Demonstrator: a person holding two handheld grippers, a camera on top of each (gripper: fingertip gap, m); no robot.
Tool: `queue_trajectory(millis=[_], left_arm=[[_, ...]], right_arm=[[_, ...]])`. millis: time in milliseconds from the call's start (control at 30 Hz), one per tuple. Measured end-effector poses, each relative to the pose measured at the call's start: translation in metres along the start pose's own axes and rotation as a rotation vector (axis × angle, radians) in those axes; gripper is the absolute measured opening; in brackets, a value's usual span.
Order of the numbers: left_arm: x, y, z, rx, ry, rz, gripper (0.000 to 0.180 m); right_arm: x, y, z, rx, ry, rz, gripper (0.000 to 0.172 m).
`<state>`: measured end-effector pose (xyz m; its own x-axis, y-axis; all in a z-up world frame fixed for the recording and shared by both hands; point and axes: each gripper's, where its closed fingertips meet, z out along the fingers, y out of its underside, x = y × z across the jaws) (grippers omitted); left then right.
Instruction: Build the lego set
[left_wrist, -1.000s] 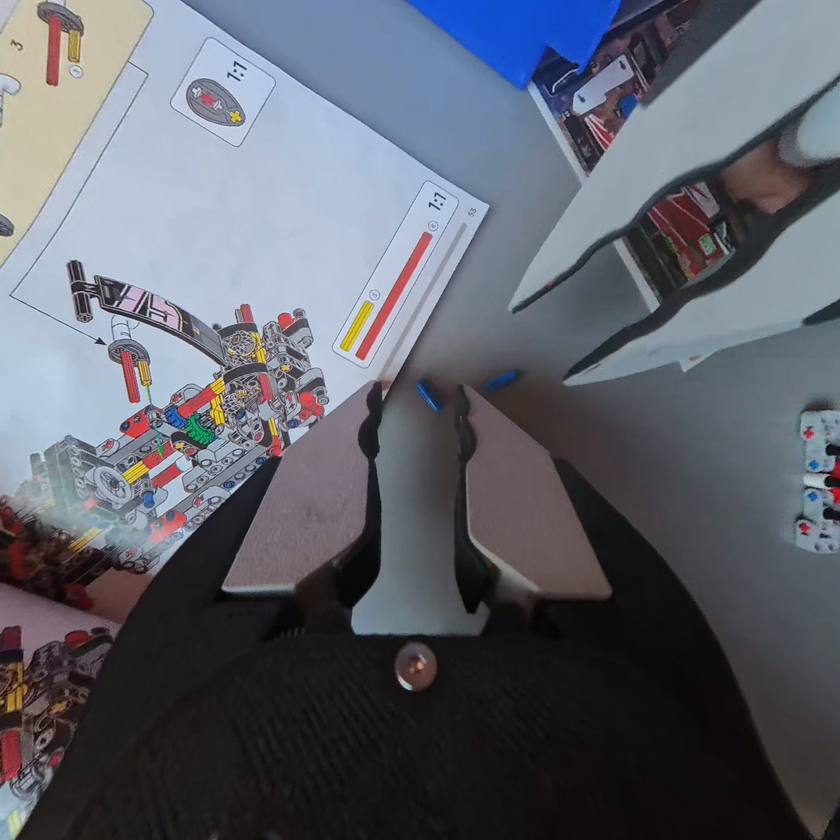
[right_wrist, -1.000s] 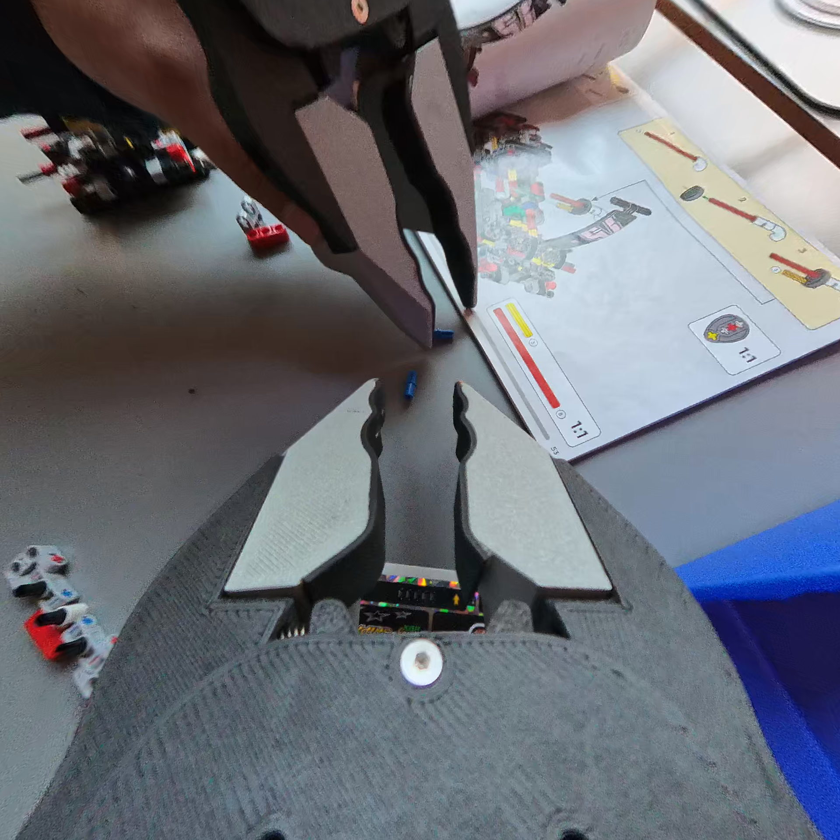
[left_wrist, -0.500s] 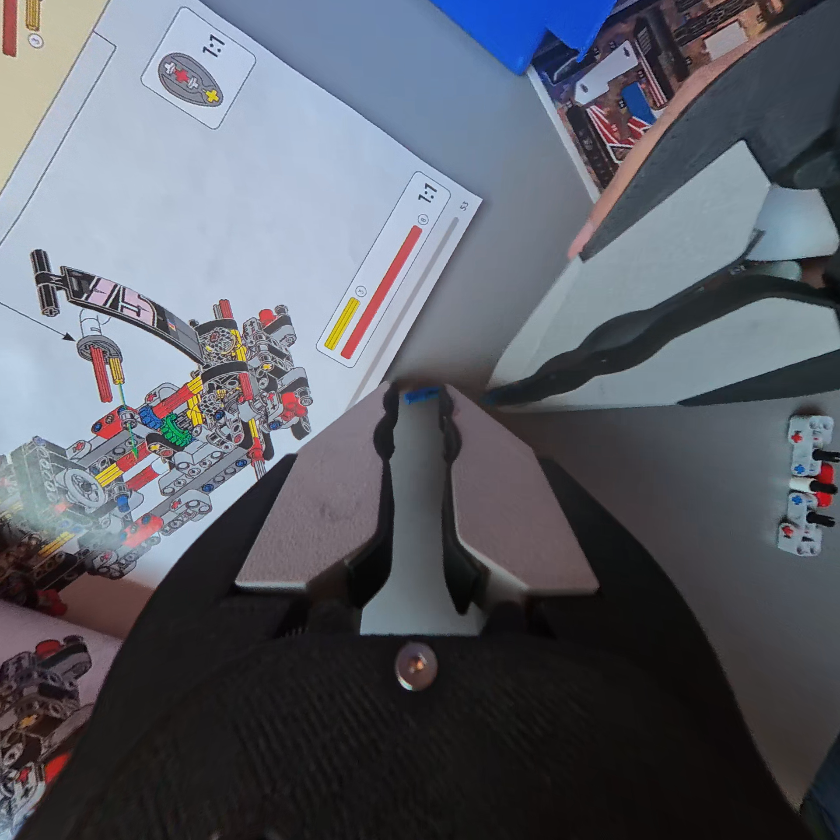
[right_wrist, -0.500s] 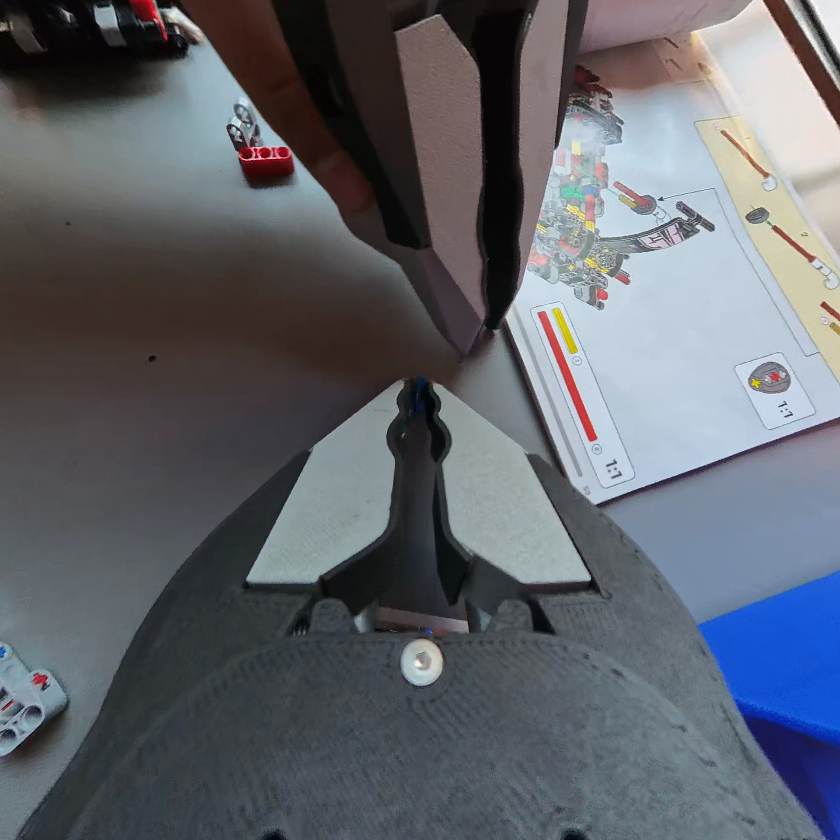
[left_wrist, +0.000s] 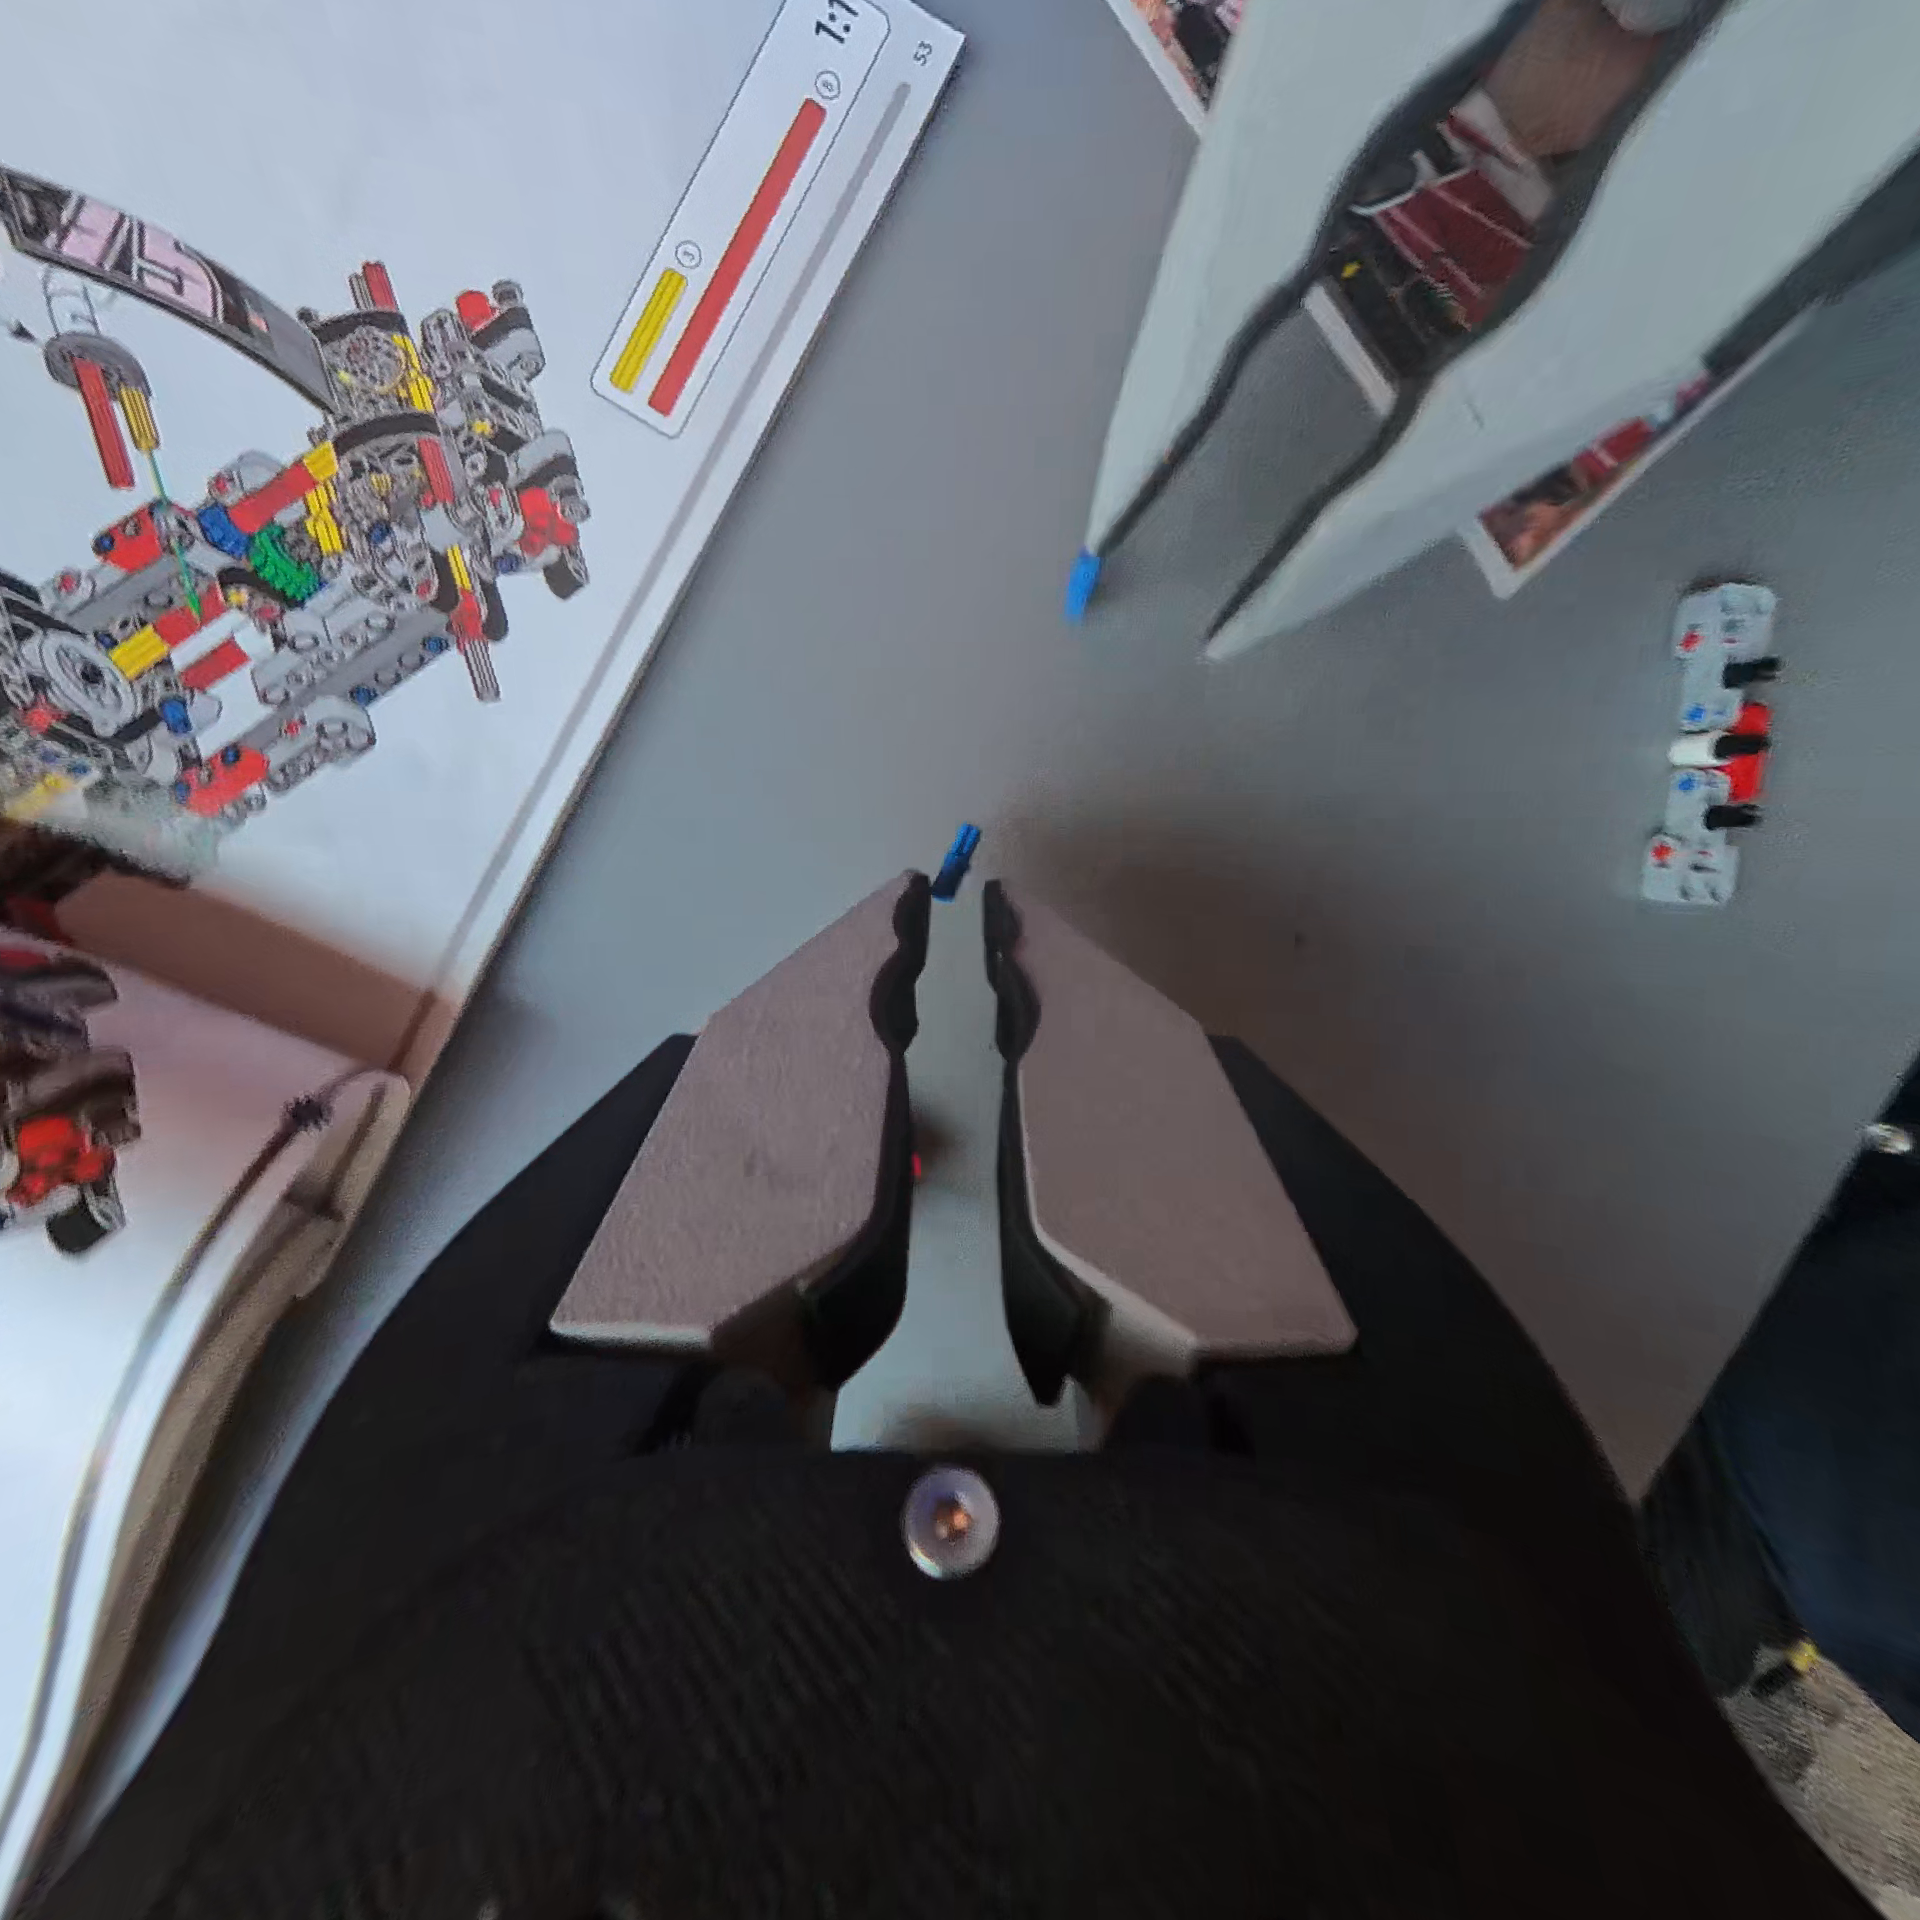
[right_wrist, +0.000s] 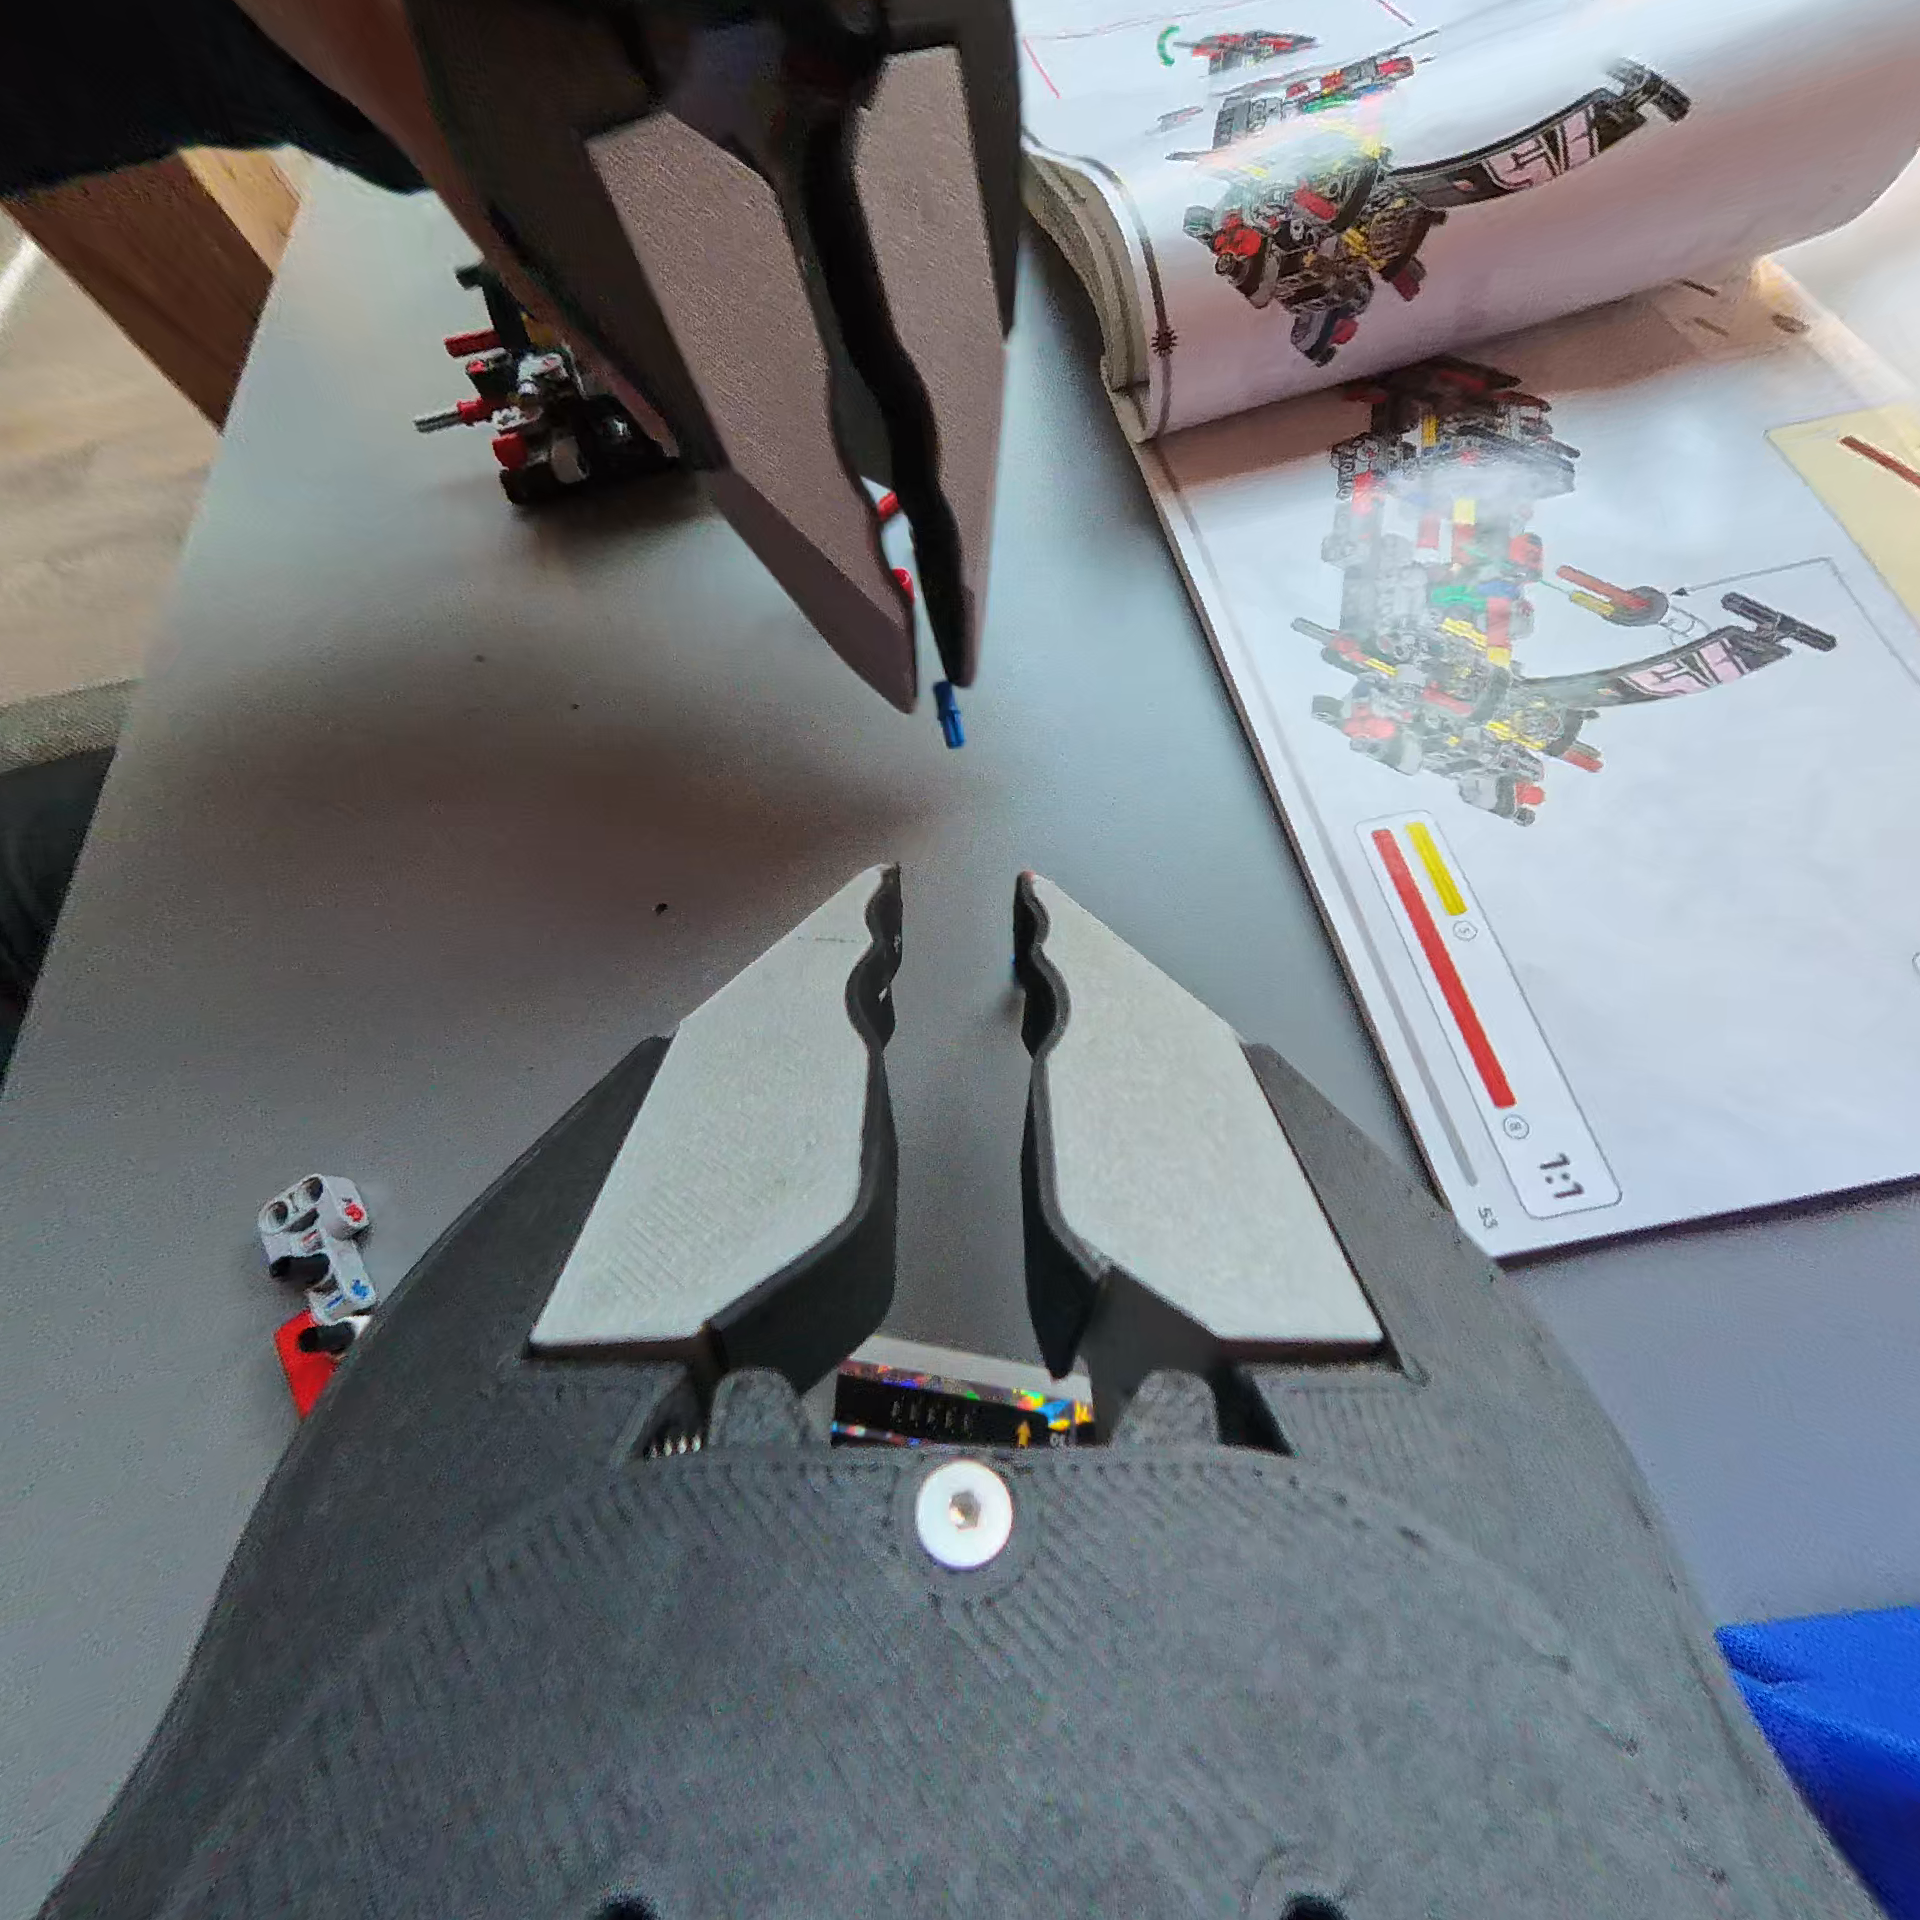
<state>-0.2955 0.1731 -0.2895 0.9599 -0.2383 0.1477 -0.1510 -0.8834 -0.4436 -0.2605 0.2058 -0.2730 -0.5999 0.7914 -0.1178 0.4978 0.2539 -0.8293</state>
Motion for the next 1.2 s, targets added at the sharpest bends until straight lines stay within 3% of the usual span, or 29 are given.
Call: queue_trajectory(millis=[167,300,433,600,700,767,800,1000,1200], left_arm=[[0.006,0.015,-0.008,0.023,0.022,-0.050,0.012],[0.014,0.019,-0.019,0.063,-0.007,-0.044,0.013],[0.020,0.032,-0.048,0.128,-0.078,-0.053,0.014],[0.047,0.057,-0.091,0.269,-0.123,-0.077,0.014],[0.068,0.080,-0.103,0.317,-0.133,-0.082,0.013],[0.085,0.095,-0.107,0.346,-0.111,-0.081,0.013],[0.093,0.102,-0.107,0.360,-0.098,-0.085,0.013],[0.130,0.134,-0.107,0.444,-0.027,-0.147,0.009],[0.174,0.146,-0.095,0.521,0.063,-0.175,0.006]], right_arm=[[-0.008,0.008,0.005,-0.038,-0.096,0.115,0.024],[0.014,0.000,-0.012,-0.018,0.051,0.123,0.024],[0.032,0.030,-0.038,-0.142,0.172,0.219,0.031],[0.048,0.063,-0.052,-0.257,0.367,0.251,0.022],[0.047,0.071,-0.058,-0.269,0.402,0.281,0.020],[0.048,0.072,-0.057,-0.256,0.409,0.271,0.008],[0.050,0.073,-0.057,-0.248,0.426,0.257,0.001],[0.043,0.069,-0.053,-0.200,0.360,0.318,0.000],[0.011,0.020,-0.015,-0.130,0.206,0.301,0.000]])
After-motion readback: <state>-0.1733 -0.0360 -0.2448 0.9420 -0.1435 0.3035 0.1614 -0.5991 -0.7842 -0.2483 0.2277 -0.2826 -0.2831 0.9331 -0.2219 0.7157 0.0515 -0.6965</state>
